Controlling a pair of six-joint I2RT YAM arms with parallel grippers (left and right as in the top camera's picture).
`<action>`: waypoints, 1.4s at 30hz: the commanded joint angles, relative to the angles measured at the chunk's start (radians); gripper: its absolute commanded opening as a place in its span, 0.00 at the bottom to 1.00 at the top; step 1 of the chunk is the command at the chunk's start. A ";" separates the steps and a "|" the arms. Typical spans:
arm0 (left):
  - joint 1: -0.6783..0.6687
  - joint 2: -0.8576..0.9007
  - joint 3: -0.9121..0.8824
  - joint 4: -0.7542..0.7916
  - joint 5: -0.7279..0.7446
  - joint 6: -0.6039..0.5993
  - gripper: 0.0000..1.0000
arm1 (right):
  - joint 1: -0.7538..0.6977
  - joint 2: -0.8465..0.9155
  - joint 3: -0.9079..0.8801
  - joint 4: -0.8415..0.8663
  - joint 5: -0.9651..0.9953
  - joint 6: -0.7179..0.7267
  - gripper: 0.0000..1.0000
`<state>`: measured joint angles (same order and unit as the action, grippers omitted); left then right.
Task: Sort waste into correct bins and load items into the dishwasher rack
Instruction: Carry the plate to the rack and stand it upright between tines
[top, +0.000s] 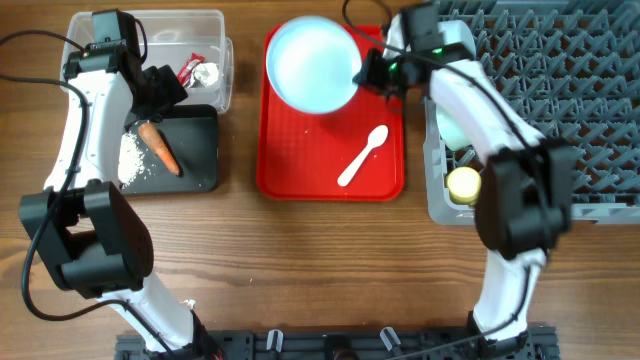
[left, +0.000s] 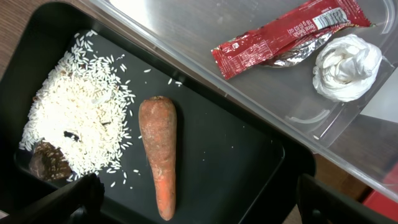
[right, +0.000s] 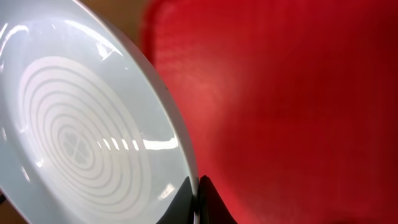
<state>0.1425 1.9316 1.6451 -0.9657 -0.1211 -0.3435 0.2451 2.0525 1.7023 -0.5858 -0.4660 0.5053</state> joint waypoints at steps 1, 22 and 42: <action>-0.002 -0.020 0.011 -0.001 0.005 -0.009 1.00 | 0.004 -0.200 0.006 -0.053 0.195 -0.122 0.04; -0.002 -0.020 0.011 -0.001 0.005 -0.009 1.00 | -0.066 -0.447 -0.011 -0.158 1.753 -0.454 0.04; -0.002 -0.020 0.011 -0.001 0.005 -0.009 1.00 | -0.155 -0.215 -0.074 0.234 1.455 -1.200 0.04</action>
<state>0.1425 1.9316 1.6451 -0.9657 -0.1207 -0.3435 0.0891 1.8194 1.6310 -0.3607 1.1049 -0.4942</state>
